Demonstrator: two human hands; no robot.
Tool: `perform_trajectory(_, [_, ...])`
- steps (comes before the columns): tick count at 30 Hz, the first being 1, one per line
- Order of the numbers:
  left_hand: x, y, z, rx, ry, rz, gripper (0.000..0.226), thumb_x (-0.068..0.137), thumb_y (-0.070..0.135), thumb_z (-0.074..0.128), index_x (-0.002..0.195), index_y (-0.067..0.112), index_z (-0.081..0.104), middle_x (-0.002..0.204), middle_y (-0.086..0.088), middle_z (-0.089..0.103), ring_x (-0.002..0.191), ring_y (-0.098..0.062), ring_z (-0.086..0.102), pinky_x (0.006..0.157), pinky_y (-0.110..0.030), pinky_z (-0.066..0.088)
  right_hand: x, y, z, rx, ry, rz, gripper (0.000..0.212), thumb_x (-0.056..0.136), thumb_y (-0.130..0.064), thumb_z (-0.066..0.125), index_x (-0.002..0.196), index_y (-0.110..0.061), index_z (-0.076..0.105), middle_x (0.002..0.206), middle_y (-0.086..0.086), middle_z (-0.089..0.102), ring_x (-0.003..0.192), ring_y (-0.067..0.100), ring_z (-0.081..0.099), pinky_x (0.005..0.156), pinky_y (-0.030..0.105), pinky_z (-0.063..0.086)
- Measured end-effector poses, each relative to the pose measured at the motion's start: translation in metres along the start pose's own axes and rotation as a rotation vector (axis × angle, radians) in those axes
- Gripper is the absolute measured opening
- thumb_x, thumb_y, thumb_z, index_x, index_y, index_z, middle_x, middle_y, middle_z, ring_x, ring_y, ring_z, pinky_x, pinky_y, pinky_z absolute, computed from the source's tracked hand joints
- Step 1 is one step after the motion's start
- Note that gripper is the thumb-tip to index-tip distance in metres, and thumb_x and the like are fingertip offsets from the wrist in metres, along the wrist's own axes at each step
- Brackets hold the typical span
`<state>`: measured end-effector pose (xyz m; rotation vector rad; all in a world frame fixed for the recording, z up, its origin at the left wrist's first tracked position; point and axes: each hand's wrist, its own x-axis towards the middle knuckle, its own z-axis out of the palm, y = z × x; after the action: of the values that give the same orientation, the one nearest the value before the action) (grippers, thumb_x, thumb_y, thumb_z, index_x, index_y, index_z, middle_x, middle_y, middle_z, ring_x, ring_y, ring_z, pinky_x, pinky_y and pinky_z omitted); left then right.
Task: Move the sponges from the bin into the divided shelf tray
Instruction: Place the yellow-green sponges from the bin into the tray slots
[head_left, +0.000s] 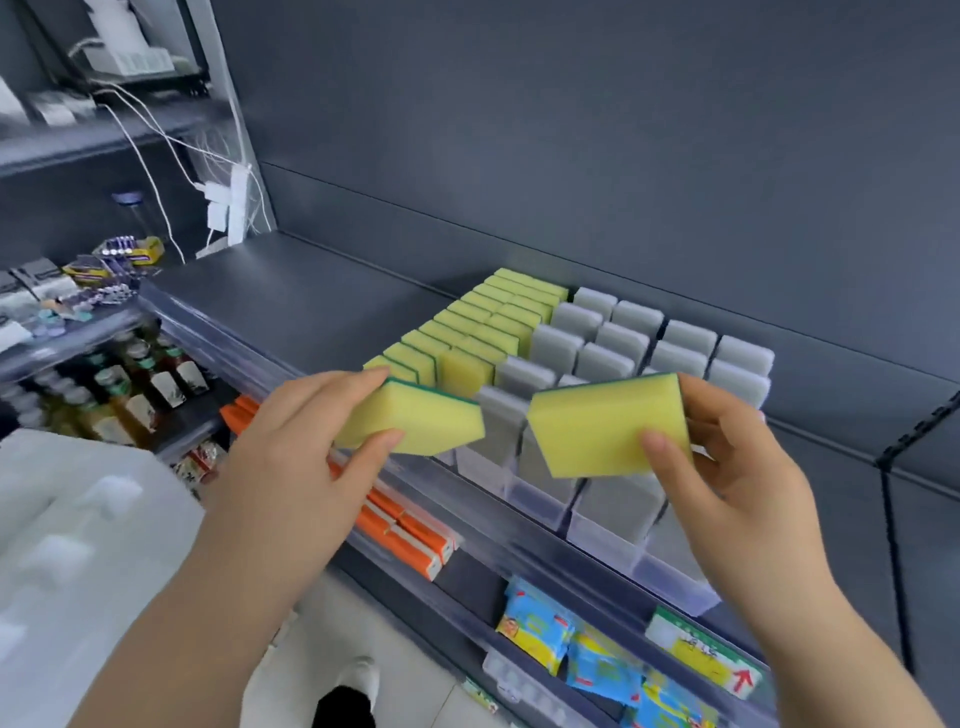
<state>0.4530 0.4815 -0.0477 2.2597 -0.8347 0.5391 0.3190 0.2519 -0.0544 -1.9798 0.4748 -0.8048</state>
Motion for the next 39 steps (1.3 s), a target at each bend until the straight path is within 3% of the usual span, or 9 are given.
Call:
perform_trajectory(4, [0.044, -0.049, 0.002, -0.102, -0.045, 0.107, 0.043, 0.081, 0.031, 0.07, 0.12, 0.014, 0.062, 0.109, 0.007, 0.057, 0.099, -0.001, 0.048, 0.091, 0.001, 0.027, 0.02, -0.011, 0.042, -0.015, 0.079, 0.033, 0.032, 0.084, -0.02, 0.061, 0.114, -0.031, 0.057, 0.106, -0.014, 0.064, 0.096, 0.0, 0.06, 0.074, 0.004, 0.045])
perform_trajectory(8, [0.109, -0.111, 0.001, -0.216, -0.106, 0.169, 0.043, 0.08, 0.028, 0.067, 0.121, 0.015, 0.061, 0.106, 0.007, 0.059, 0.096, -0.001, 0.05, 0.085, 0.001, 0.031, 0.045, -0.029, 0.1, -0.051, 0.188, 0.121, 0.028, 0.085, -0.021, 0.06, 0.109, -0.035, 0.056, 0.104, -0.011, 0.064, 0.098, 0.003, 0.06, 0.077, 0.023, 0.052])
perform_trajectory(13, [0.161, -0.149, 0.008, -0.304, -0.217, 0.25, 0.044, 0.079, 0.028, 0.061, 0.121, 0.014, 0.061, 0.104, 0.009, 0.059, 0.094, 0.001, 0.049, 0.083, 0.002, 0.032, 0.062, -0.05, 0.143, -0.264, 0.247, 0.162, 0.032, 0.084, -0.023, 0.059, 0.103, -0.047, 0.049, 0.107, -0.017, 0.054, 0.098, -0.001, 0.054, 0.069, 0.009, 0.047])
perform_trajectory(17, [0.177, -0.16, 0.022, -0.346, -0.332, 0.322, 0.046, 0.079, 0.032, 0.059, 0.122, 0.016, 0.06, 0.107, 0.012, 0.057, 0.096, 0.002, 0.048, 0.088, 0.003, 0.027, 0.068, -0.048, 0.162, -0.517, 0.185, 0.17, 0.035, 0.085, -0.025, 0.06, 0.118, -0.031, 0.054, 0.105, -0.015, 0.051, 0.095, 0.006, 0.051, 0.079, 0.018, 0.043])
perform_trajectory(22, [0.183, -0.17, 0.025, -0.354, -0.329, 0.344, 0.046, 0.077, 0.025, 0.064, 0.122, 0.015, 0.06, 0.108, 0.009, 0.06, 0.096, 0.0, 0.051, 0.088, 0.003, 0.027, 0.078, -0.047, 0.174, -0.709, 0.039, 0.112, 0.038, 0.088, -0.027, 0.059, 0.125, -0.026, 0.053, 0.111, -0.017, 0.047, 0.093, -0.002, 0.041, 0.073, 0.009, 0.032])
perform_trajectory(27, [0.186, -0.179, 0.027, -0.341, -0.356, 0.346, 0.048, 0.077, 0.031, 0.061, 0.123, 0.016, 0.059, 0.108, 0.008, 0.061, 0.097, -0.003, 0.052, 0.088, 0.002, 0.031, 0.088, -0.046, 0.184, -0.768, -0.122, 0.16, 0.04, 0.09, -0.025, 0.056, 0.129, -0.026, 0.049, 0.123, -0.005, 0.05, 0.109, 0.018, 0.051, 0.086, 0.027, 0.043])
perform_trajectory(31, [0.188, -0.18, 0.027, -0.35, -0.339, 0.33, 0.047, 0.077, 0.029, 0.062, 0.122, 0.015, 0.06, 0.106, 0.009, 0.061, 0.091, -0.001, 0.049, 0.076, 0.001, 0.036, 0.095, -0.04, 0.189, -0.819, -0.192, 0.173, 0.041, 0.091, -0.023, 0.054, 0.132, -0.026, 0.046, 0.126, -0.005, 0.047, 0.118, 0.016, 0.044, 0.09, 0.028, 0.043])
perform_trajectory(35, [0.188, -0.181, 0.03, -0.359, -0.339, 0.344, 0.047, 0.077, 0.028, 0.062, 0.121, 0.014, 0.06, 0.106, 0.008, 0.061, 0.094, -0.001, 0.05, 0.083, 0.003, 0.031, 0.098, -0.039, 0.192, -0.843, -0.215, 0.161, 0.042, 0.093, -0.025, 0.052, 0.133, -0.028, 0.043, 0.128, -0.007, 0.044, 0.119, 0.014, 0.041, 0.091, 0.028, 0.043])
perform_trajectory(39, [0.191, -0.179, 0.031, -0.364, -0.33, 0.357, 0.046, 0.076, 0.026, 0.064, 0.121, 0.013, 0.061, 0.106, 0.008, 0.059, 0.086, 0.001, 0.045, 0.075, 0.0, 0.037, 0.1, -0.038, 0.195, -0.853, -0.238, 0.148, 0.041, 0.093, -0.026, 0.05, 0.134, -0.029, 0.041, 0.129, -0.009, 0.043, 0.118, 0.012, 0.041, 0.091, 0.025, 0.041])
